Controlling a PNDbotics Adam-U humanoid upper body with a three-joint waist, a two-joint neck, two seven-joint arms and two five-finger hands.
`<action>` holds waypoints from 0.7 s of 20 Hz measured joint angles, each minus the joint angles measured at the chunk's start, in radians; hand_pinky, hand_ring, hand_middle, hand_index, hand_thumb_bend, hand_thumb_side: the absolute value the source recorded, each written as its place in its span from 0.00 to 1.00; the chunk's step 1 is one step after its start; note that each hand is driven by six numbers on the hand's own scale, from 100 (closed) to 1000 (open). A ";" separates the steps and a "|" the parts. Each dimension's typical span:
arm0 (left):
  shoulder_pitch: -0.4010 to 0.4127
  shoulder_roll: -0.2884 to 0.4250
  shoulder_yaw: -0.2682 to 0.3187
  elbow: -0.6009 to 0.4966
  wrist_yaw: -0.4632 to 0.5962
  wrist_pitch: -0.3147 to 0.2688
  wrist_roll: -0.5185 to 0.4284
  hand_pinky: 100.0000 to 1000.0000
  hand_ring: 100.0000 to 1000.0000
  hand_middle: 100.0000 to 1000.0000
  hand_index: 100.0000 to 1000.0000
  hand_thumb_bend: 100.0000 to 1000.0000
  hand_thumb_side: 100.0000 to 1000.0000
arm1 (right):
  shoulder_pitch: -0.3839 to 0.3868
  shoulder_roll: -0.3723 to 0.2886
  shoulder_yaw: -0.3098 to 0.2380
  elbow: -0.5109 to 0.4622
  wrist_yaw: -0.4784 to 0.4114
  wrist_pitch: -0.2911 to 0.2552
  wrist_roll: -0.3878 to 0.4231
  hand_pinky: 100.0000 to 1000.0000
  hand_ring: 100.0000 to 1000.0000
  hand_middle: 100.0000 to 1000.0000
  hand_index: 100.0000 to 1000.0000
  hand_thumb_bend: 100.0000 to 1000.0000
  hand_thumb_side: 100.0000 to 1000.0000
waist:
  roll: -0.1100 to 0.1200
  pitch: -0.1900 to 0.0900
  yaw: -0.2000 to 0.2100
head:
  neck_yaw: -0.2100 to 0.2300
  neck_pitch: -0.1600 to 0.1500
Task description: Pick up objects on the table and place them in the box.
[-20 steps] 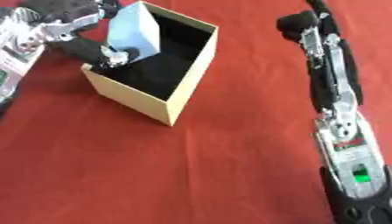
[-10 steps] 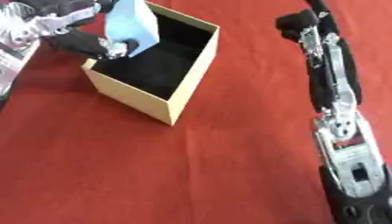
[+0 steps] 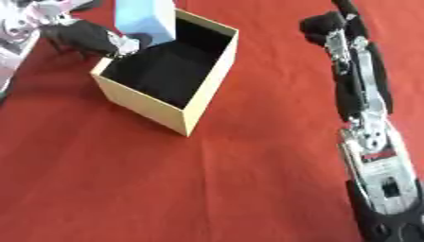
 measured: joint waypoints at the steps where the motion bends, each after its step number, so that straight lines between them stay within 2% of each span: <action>1: 0.000 -0.001 -0.005 -0.004 -0.004 -0.001 0.002 0.66 0.79 0.70 0.73 0.00 0.64 | 0.000 0.000 0.000 0.000 0.000 0.000 0.000 0.79 0.75 0.63 1.00 0.00 0.91 | 0.000 0.000 0.000 | 0.000 0.000; 6: -0.001 -0.022 -0.035 -0.010 -0.013 -0.004 0.001 0.64 0.76 0.67 0.71 0.00 0.66 | 0.000 0.001 0.000 0.000 -0.001 0.000 0.000 0.79 0.75 0.63 1.00 0.00 0.91 | 0.000 0.000 -0.001 | 0.000 0.000; 14: 0.004 -0.086 -0.058 0.044 -0.080 0.010 0.008 0.60 0.72 0.66 0.70 0.00 0.57 | -0.006 0.006 0.000 0.000 -0.005 0.000 0.000 0.79 0.75 0.63 1.00 0.00 0.91 | -0.007 0.001 -0.004 | 0.012 -0.004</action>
